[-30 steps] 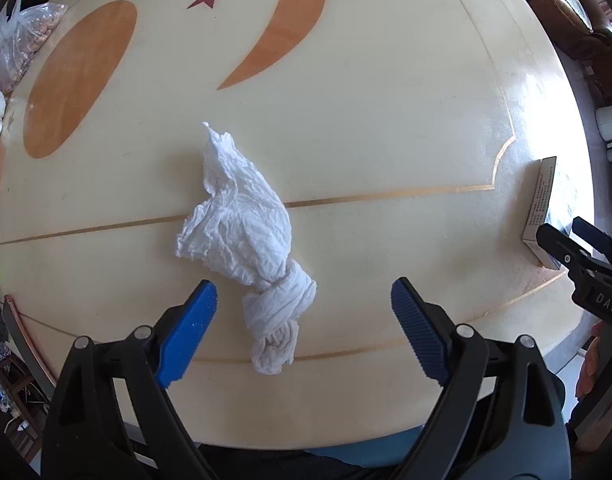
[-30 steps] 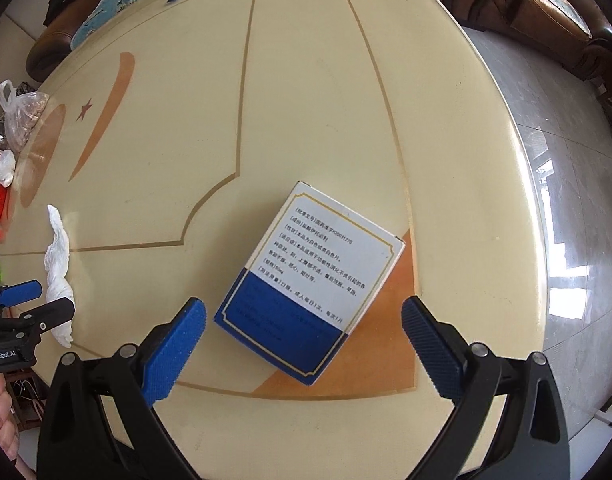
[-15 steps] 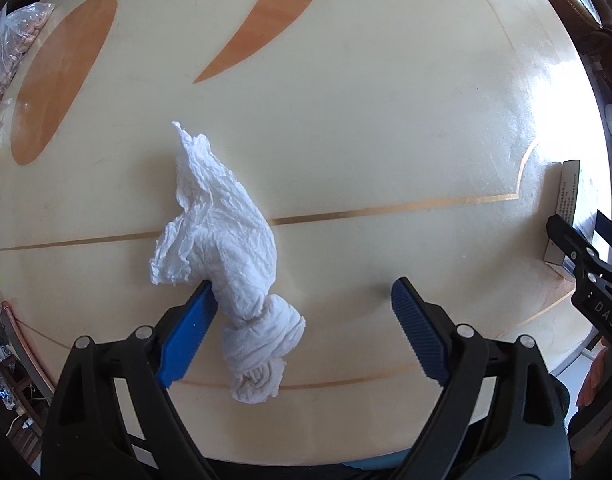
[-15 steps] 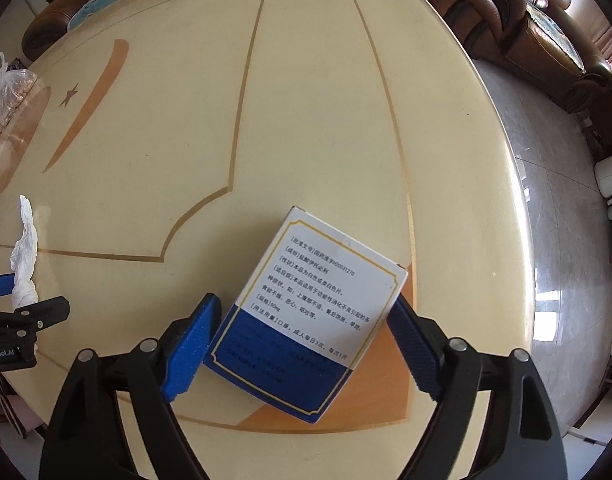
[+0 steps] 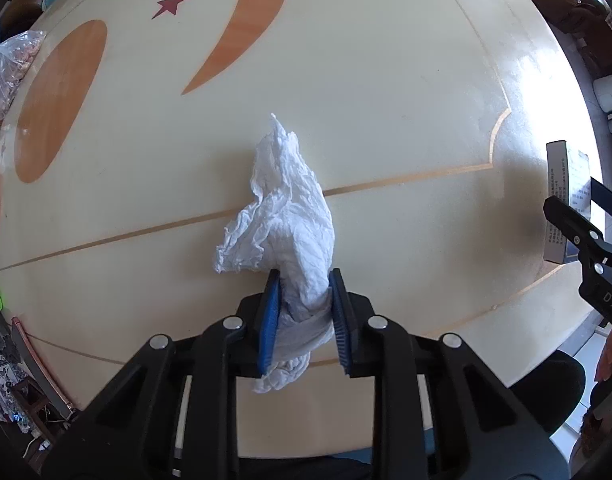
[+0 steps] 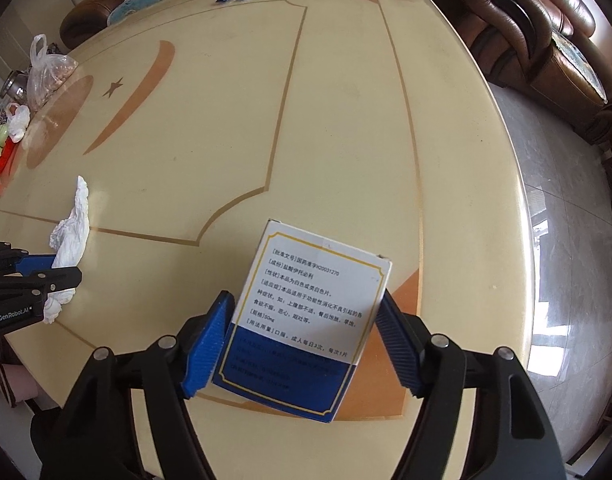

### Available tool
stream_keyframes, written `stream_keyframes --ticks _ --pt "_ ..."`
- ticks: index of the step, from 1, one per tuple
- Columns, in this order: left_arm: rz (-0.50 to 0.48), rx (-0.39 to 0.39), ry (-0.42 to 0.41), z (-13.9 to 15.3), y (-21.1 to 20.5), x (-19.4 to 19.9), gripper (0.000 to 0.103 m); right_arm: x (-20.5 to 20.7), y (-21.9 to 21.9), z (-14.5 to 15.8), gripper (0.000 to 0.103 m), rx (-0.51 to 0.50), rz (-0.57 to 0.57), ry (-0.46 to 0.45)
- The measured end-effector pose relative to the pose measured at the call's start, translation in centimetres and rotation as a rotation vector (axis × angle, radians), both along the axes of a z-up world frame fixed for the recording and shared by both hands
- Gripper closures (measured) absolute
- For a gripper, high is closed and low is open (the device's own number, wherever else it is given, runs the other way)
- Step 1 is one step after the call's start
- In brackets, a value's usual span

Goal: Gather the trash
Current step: 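Grasp the white tissues with the left tool while the right tool grasps the blue-white medicine box, then carry the tissues and medicine box over the pink trash bin with both tools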

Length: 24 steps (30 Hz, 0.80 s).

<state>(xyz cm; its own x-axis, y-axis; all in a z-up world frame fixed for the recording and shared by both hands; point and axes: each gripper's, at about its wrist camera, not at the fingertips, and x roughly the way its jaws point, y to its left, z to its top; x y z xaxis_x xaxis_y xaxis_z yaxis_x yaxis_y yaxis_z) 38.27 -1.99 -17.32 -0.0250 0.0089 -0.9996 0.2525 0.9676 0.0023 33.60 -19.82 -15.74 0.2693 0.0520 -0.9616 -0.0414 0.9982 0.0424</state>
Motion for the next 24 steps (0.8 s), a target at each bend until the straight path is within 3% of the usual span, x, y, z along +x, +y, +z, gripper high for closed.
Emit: stream_keyframes --ticks 5,12,17,24 --pt "-0.020 0.004 -0.033 1.4 0.5 -0.8 0.078 -0.2 -0.6 1.9 0.034 0.012 0.024 -0.035" --pt "-0.051 -0.001 -0.135 5.6 -0.1 -3.5 0.078 -1.4 0.1 4.9 0.034 -0.018 0.077 -0.077" --pt "-0.067 0.000 -0.199 7.7 0.0 -5.3 0.078 -3.9 1.3 6.7 0.034 -0.019 0.117 -0.107" --pt "-0.099 -0.026 -0.273 10.0 0.7 -10.8 0.078 -8.6 3.2 10.4 0.034 -0.004 0.183 -0.180"
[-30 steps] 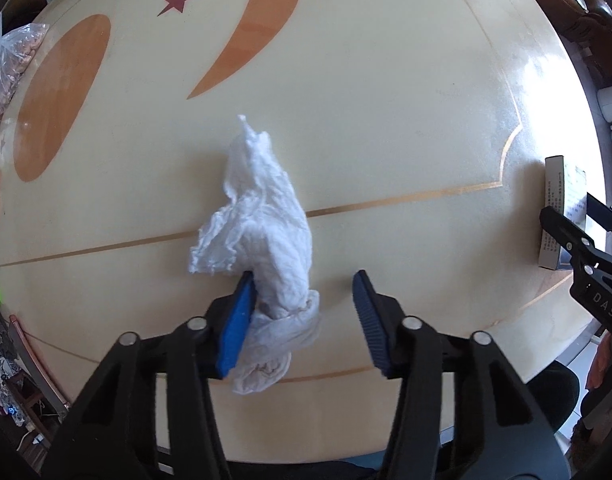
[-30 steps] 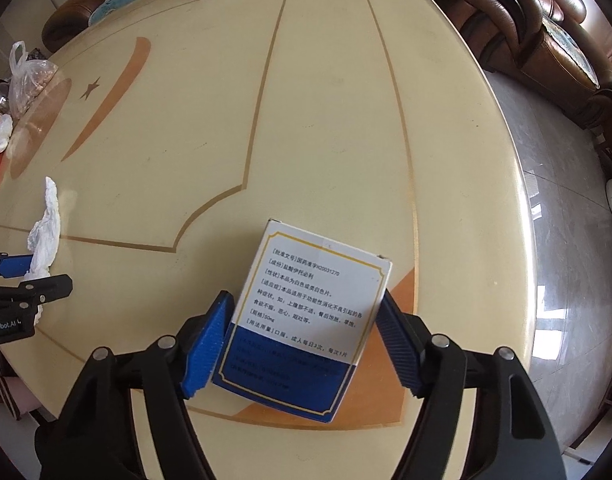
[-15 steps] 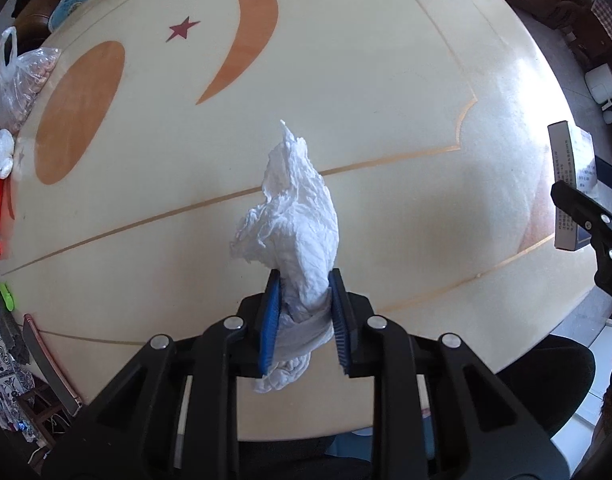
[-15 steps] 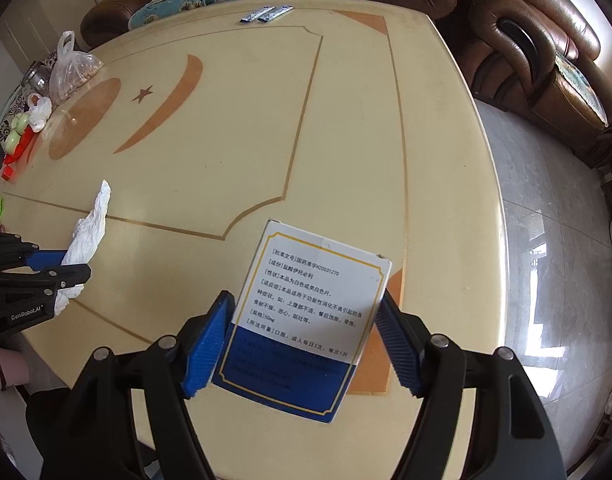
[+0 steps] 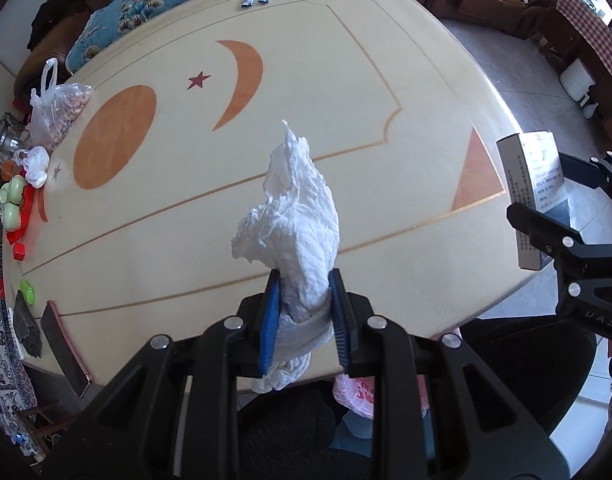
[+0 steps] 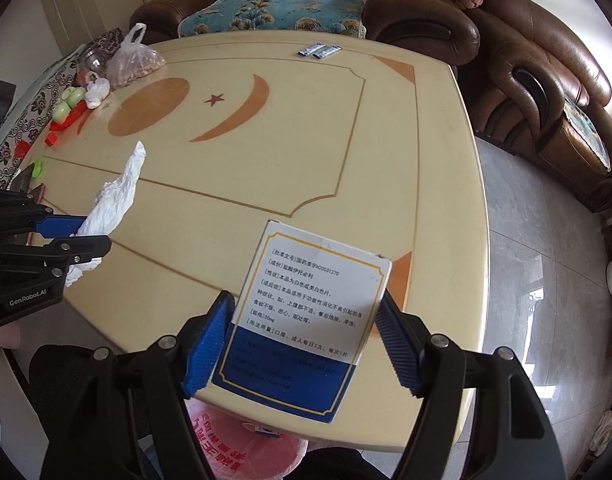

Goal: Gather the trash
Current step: 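Carry the tissues and medicine box over the pink trash bin with both tools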

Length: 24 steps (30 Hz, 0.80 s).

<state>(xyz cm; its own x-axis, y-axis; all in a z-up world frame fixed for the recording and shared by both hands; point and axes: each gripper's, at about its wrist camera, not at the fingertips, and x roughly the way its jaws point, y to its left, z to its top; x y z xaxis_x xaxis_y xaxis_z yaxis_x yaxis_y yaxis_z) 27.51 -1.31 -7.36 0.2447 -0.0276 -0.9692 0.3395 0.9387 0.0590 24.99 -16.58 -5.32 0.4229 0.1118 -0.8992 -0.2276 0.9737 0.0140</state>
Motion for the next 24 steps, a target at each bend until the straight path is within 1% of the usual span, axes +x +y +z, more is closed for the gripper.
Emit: stream_keyframes --ticks 6,14,18,21,24 --pt "-0.037 -0.020 -0.052 1.2 -0.2 -5.2 0.078 -4.9 1.1 1.6 0.034 0.002 0.047 -0.042" --pt "-0.084 -0.035 -0.091 0.7 -0.9 -11.7 0.078 -11.4 2.7 1.9 0.034 -0.030 0.107 -0.082" --pt "-0.101 -0.048 -0.109 0.3 -1.2 -14.7 0.078 -14.5 3.4 1.4 0.034 -0.044 0.137 -0.095" --pt "-0.111 -0.071 -0.102 -0.5 -1.2 -16.3 0.078 -16.6 3.7 0.6 0.034 -0.054 0.148 -0.097" --pt "-0.124 -0.054 -0.104 -1.8 -1.4 -17.5 0.078 -18.3 3.7 -0.5 0.034 -0.054 0.154 -0.084"
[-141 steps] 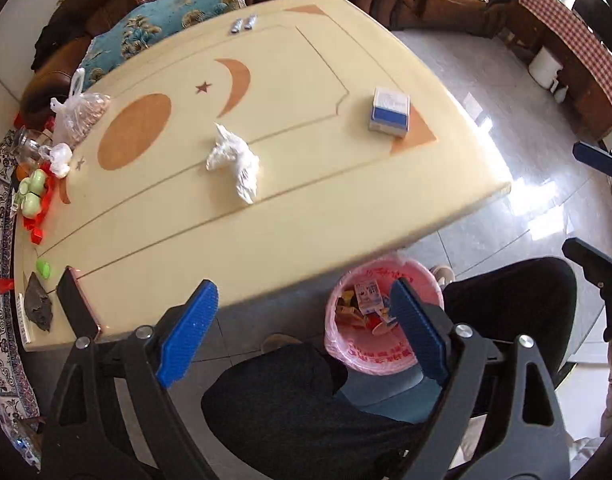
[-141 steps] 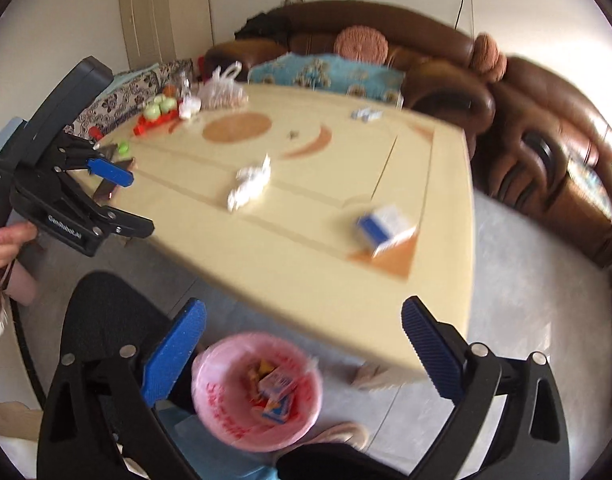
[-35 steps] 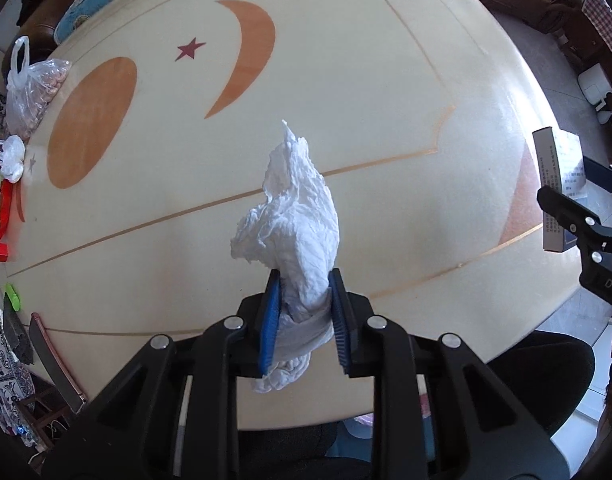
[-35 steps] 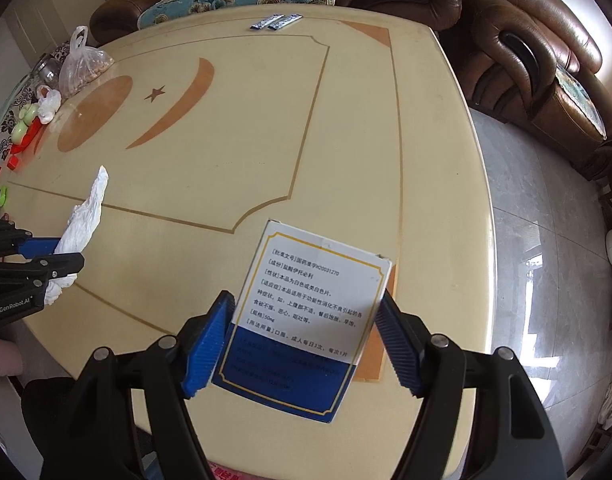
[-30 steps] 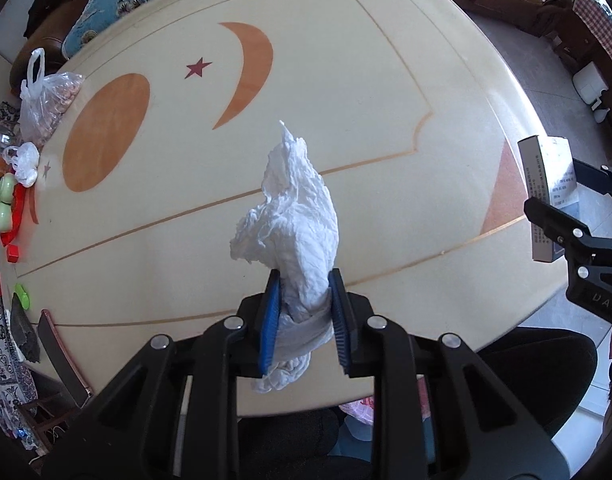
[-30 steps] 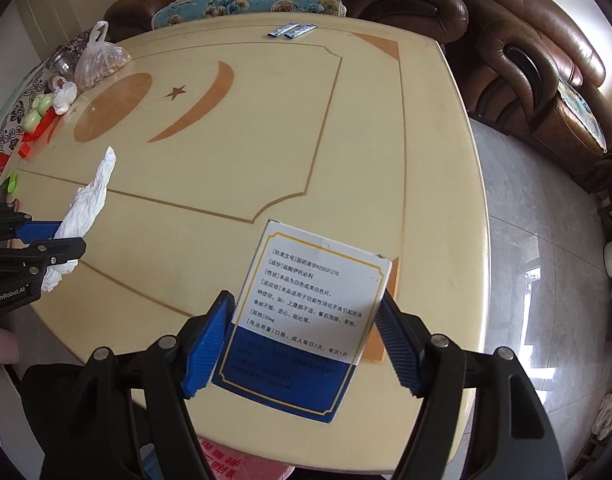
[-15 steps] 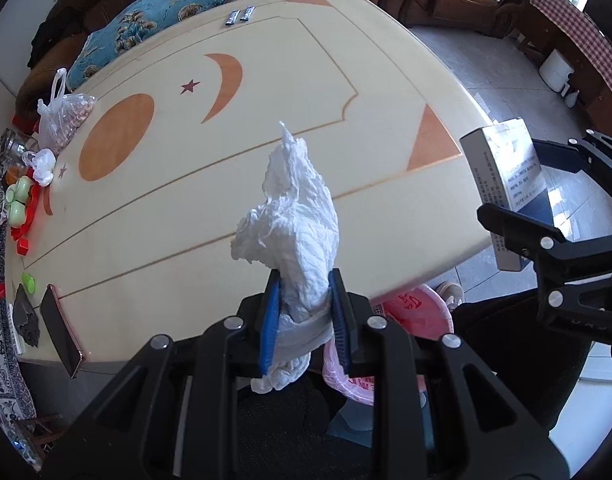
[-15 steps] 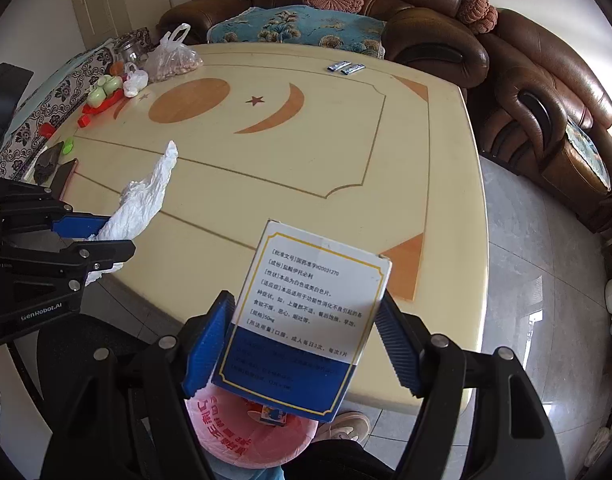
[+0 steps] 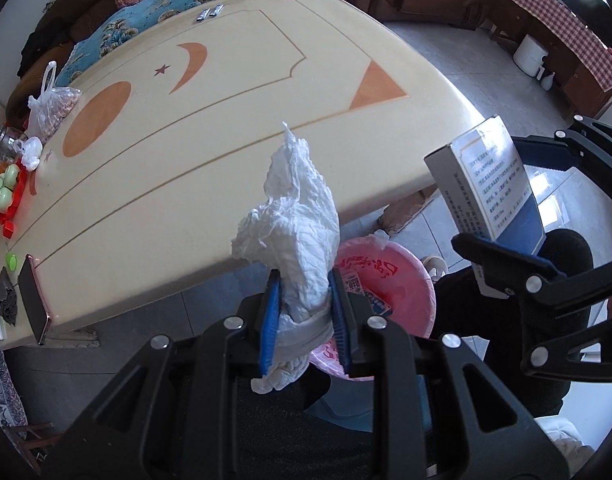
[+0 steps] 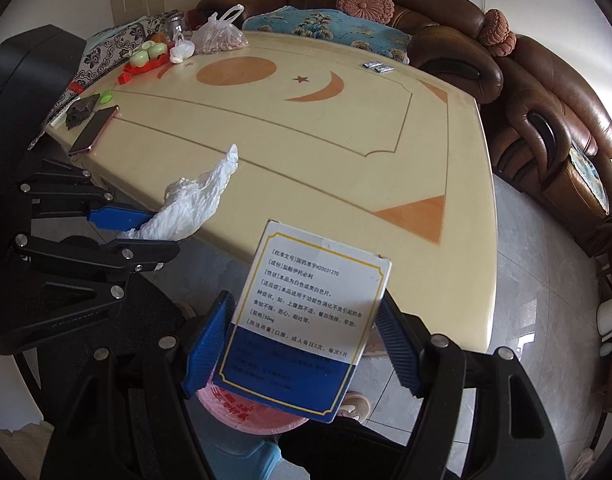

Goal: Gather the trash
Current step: 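Carry the tissues and medicine box over the pink trash bin with both tools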

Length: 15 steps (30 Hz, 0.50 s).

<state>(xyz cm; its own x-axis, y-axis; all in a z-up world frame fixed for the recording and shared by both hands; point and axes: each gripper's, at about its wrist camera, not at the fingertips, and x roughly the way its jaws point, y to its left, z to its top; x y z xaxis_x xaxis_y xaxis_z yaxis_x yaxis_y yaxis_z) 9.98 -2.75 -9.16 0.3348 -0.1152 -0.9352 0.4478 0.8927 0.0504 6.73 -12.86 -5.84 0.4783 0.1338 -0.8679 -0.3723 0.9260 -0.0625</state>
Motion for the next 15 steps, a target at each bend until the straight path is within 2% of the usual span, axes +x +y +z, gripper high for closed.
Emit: stream_keyframes --ticks 15 --pt "-0.017 -0.022 0.072 -5.4 -1.1 -3.3 0.078 -4.0 -0.5 -5.4 0.034 -0.005 -0.027 0.066"
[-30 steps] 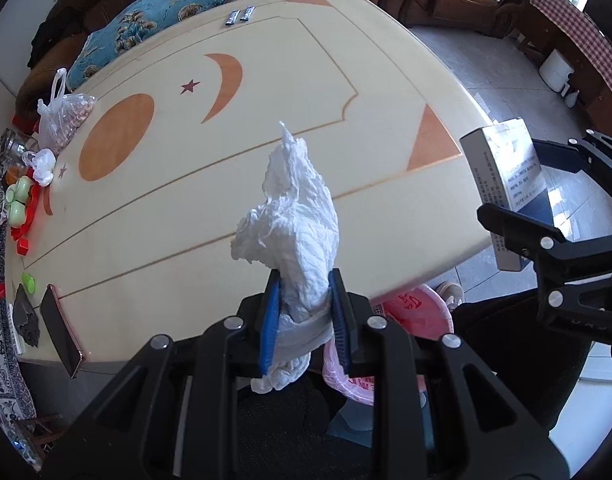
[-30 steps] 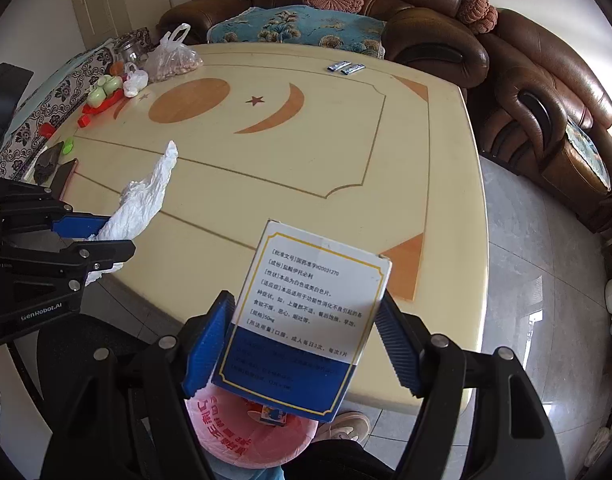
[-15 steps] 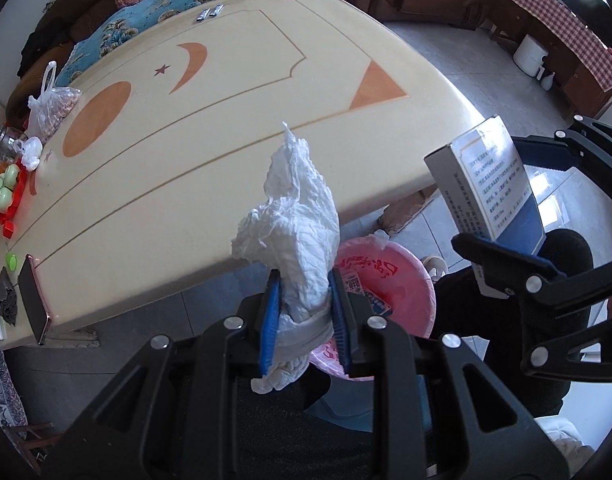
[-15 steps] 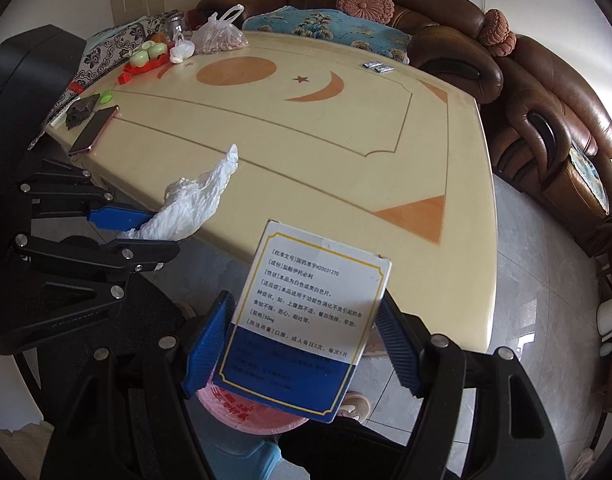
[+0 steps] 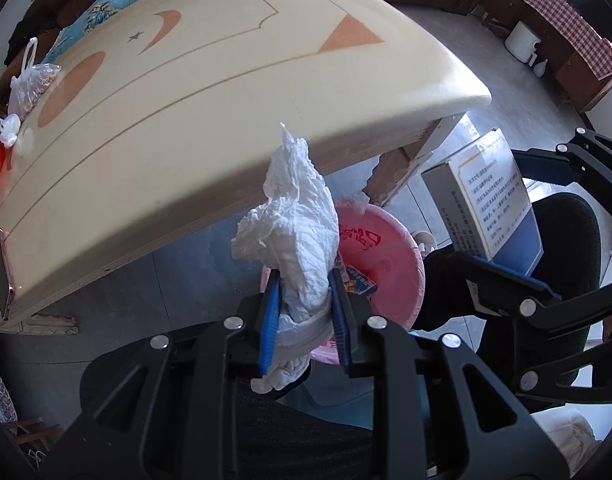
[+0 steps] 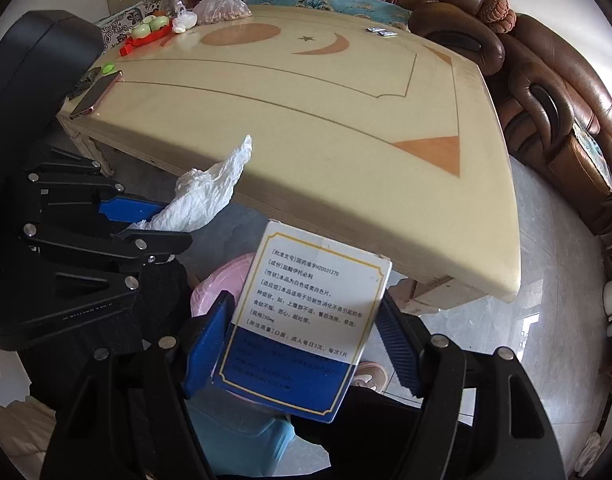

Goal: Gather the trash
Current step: 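Carry the tissues and medicine box over the pink trash bin with both tools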

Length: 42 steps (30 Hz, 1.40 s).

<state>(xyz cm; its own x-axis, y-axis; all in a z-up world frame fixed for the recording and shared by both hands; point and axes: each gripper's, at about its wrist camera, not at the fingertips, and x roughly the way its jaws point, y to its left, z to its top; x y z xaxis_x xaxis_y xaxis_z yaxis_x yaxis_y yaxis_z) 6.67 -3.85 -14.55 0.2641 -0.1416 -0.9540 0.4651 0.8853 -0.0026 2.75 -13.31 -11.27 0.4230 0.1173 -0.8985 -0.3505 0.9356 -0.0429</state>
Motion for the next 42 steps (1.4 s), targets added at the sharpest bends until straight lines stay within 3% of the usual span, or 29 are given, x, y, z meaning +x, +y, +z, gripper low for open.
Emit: stream_keyframes --ticks 10,19,31,38,42 --pt "-0.003 0.038 0.059 -6.1 -1.2 -0.7 0.078 0.5 -0.3 -5.5 0.034 -0.054 -0.023 0.057" --pt "0.029 -0.002 0.231 -12.5 -1.3 0.3 0.078 2.0 -1.0 -11.6 0.033 -0.050 -0.048 0.154" --pt "0.171 -0.048 0.420 -20.3 0.4 3.4 0.078 4.2 -1.5 -20.4 0.033 -0.046 -0.073 0.302" --pt "0.200 -0.017 0.500 -23.9 0.2 4.3 0.078 4.4 -0.8 -24.7 0.033 -0.051 -0.066 0.387" --pt "0.179 0.026 0.500 -25.4 -0.5 4.6 0.078 4.9 -0.8 -26.3 0.033 -0.054 -0.075 0.419"
